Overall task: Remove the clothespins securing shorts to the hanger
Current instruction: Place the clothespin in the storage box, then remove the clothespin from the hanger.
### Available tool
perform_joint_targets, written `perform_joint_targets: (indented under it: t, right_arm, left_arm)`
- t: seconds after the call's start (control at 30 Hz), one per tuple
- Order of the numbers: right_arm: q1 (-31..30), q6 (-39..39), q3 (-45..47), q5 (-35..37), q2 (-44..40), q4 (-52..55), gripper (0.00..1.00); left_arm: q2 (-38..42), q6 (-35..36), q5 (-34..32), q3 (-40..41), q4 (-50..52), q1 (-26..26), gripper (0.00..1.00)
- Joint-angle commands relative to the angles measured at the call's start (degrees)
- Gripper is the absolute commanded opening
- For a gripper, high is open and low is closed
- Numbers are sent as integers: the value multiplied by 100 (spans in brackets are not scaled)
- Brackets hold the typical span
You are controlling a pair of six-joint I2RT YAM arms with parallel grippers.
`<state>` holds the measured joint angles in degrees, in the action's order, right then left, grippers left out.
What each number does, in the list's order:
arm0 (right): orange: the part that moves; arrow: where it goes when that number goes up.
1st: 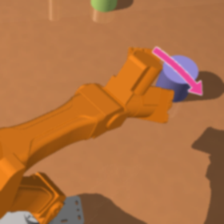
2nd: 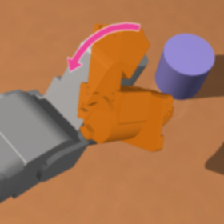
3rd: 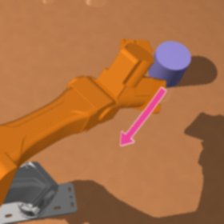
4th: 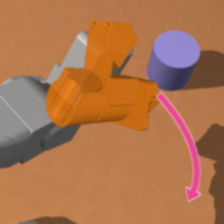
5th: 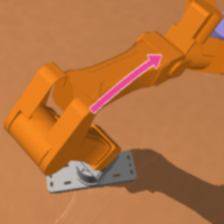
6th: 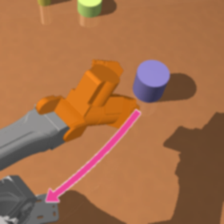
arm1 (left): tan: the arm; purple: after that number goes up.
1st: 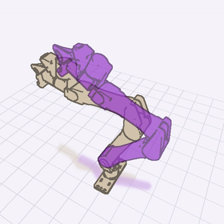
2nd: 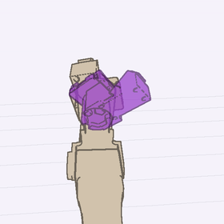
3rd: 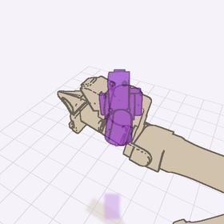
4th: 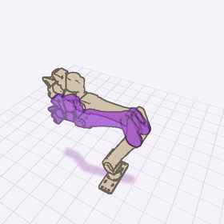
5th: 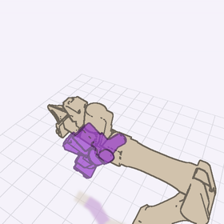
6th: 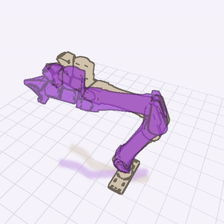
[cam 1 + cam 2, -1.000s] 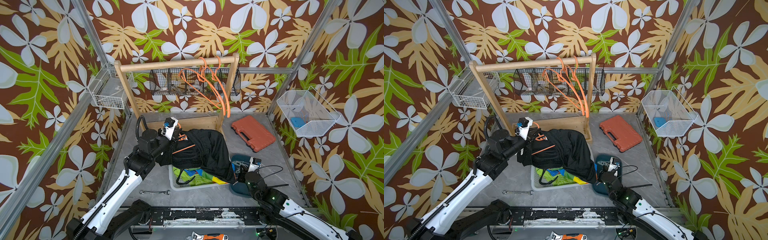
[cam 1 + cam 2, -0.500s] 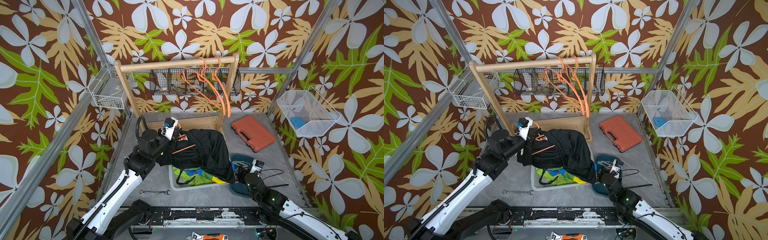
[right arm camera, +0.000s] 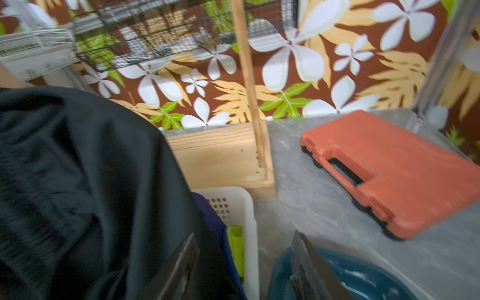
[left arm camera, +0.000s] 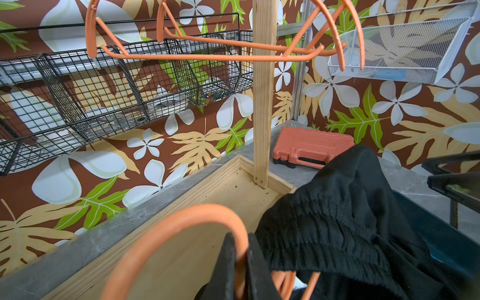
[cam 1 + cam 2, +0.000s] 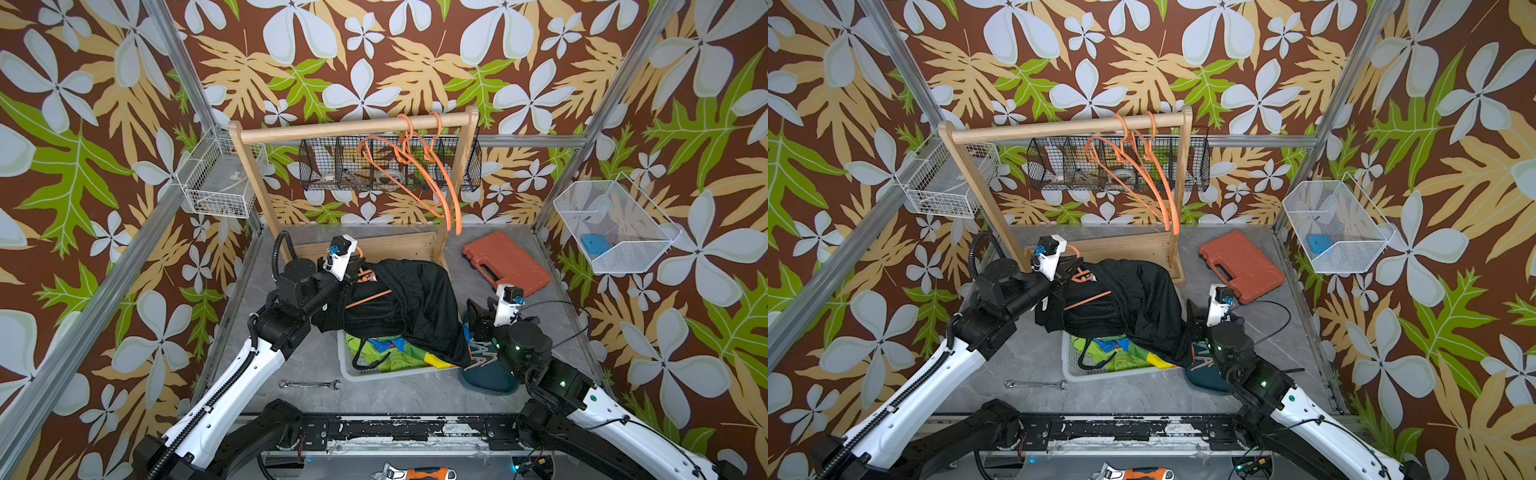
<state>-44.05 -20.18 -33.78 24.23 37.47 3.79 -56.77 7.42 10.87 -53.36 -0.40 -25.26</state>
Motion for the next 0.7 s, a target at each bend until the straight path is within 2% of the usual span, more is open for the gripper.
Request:
perform_joint_targets:
  t: [0.0,0.13,0.33,0.47,0.67]
  right_arm:
    - [-21,1178,-444,-1139,306,-406,58]
    - [-100,1973,-1196,-2098,903,-272,59]
    - [-428,3113,-2500,-2688,2049,547,60]
    - [-429,3579,-3242,-2939,2743,1048,60]
    - [-430,4092,-4018,-2933,3433,1419,61]
  left_arm:
    - [-31,-74,192,-34,-320,12,0]
    - [-96,-124,363,-66,-320,10,0]
    - [-168,-184,606,-96,-308,7,0]
    - [-194,-205,802,-124,-284,12,0]
    - [-225,-215,1037,-175,-226,-20,0]
